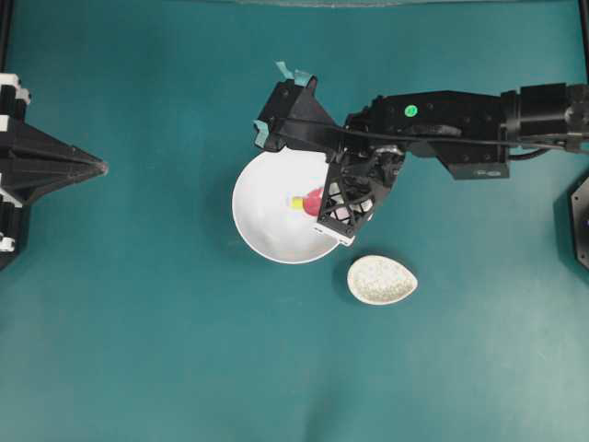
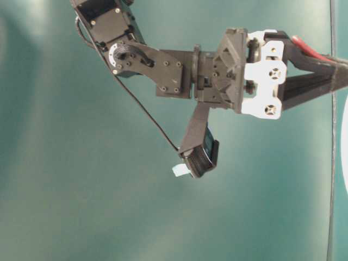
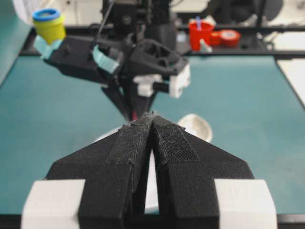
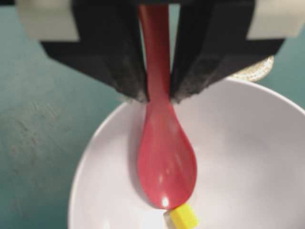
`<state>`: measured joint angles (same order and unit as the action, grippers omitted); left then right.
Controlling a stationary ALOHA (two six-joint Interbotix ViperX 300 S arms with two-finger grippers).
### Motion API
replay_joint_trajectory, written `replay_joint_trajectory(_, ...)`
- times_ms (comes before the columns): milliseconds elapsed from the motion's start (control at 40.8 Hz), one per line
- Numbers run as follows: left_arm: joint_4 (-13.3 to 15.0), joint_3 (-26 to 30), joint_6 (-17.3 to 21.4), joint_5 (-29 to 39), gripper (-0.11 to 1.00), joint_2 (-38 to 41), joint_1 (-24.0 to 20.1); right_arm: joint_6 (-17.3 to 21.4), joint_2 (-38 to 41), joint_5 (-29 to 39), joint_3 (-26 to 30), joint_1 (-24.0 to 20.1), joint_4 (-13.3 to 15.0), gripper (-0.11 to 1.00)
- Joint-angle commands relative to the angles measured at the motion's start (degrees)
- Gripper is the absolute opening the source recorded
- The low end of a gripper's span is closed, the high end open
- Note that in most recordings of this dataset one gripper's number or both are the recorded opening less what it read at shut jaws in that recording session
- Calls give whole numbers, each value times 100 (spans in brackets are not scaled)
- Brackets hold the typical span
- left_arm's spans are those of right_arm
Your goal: Scoop the yellow hexagonal prism block from the bowl with a spoon using the right arm.
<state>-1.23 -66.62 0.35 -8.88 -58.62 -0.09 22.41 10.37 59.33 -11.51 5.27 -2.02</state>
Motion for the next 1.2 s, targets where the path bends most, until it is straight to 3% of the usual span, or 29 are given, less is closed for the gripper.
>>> replay_joint_trajectory(0, -9, 158, 9, -35, -1, 18, -9, -9, -53, -114, 141, 9, -9, 23)
replay_joint_trajectory(1178, -9, 158, 9, -35, -1, 18, -9, -79, 123, -1143, 343, -35, -202, 23)
